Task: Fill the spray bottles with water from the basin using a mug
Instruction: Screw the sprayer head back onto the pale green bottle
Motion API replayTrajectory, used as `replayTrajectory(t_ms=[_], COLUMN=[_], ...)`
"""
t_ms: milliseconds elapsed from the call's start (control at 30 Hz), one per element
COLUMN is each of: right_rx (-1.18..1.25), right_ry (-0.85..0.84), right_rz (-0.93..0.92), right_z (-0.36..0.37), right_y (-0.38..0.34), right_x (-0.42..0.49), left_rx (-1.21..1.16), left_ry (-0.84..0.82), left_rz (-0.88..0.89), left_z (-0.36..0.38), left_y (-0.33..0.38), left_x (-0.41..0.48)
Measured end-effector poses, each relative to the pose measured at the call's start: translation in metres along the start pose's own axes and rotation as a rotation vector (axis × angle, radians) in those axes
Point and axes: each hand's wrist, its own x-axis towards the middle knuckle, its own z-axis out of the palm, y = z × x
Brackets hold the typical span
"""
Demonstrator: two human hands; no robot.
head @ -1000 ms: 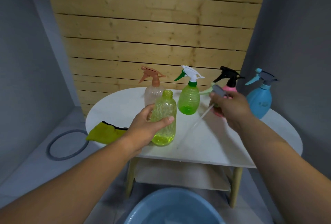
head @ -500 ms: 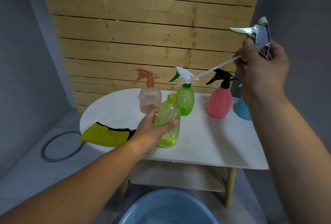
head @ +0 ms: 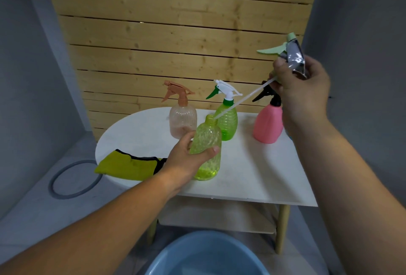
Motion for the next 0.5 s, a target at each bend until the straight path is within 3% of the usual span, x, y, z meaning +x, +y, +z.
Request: replayTrajectory(t_ms=[300,500], right_rx=[-0.372,-0.437], right_ry=[-0.292,-0.626], right_rz=[-0.082,-0.025], right_z=[0.028,0.025], right_y=[0.041,0.054], right_x=[-0.03,-0.035], left_rx=[0.026,0.057], left_ry=[0.008,0.014], left_rz=[0.012,0.022], left_z=[0.008,0.011], left_y=[0.0,0.001], left_x=[-0.003,-0.003])
